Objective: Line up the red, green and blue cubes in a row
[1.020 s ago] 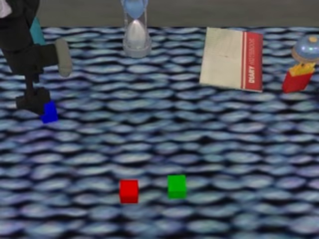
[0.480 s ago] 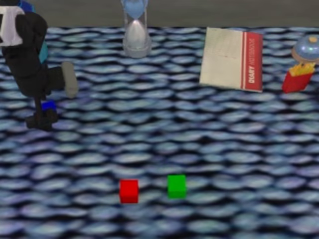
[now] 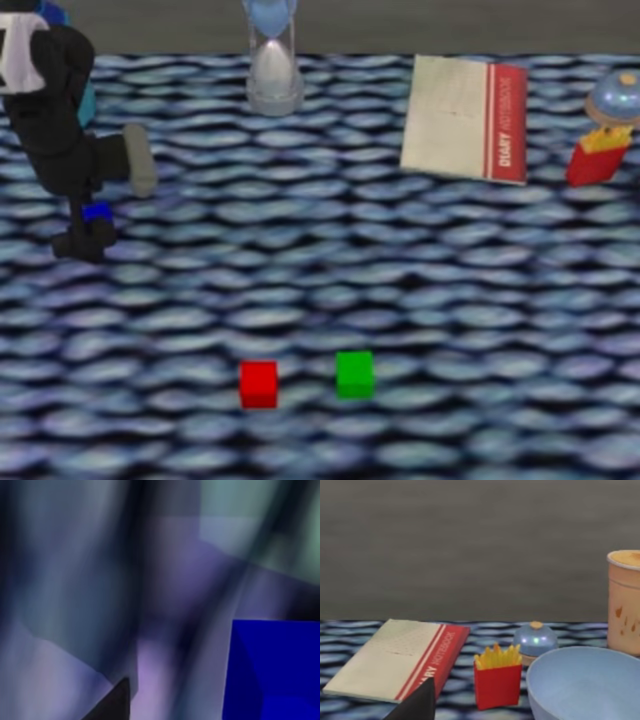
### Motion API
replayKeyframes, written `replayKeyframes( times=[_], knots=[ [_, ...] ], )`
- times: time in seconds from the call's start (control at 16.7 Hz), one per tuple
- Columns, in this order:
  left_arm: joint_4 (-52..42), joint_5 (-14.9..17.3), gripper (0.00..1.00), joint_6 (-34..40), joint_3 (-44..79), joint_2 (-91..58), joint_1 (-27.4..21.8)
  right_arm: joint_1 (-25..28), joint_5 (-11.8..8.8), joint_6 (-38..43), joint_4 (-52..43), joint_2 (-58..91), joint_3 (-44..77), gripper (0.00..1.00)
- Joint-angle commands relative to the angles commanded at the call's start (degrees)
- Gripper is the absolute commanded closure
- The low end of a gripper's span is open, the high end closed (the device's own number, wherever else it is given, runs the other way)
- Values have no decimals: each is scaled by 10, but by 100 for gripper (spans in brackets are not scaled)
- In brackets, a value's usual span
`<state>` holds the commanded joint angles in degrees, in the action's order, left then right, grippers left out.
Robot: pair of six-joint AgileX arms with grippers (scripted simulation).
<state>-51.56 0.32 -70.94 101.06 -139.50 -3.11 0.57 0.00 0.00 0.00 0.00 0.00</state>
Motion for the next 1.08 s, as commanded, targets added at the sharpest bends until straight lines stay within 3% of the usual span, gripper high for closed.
replayKeyframes(
  times=[0.54, 1.08],
  knots=[
    [0, 0, 98, 0, 0, 0, 0, 0, 0, 0, 0, 0, 0, 0],
    [-23, 6, 100, 10, -2, 27, -2, 0, 0, 0, 0, 0, 0, 0]
  ],
)
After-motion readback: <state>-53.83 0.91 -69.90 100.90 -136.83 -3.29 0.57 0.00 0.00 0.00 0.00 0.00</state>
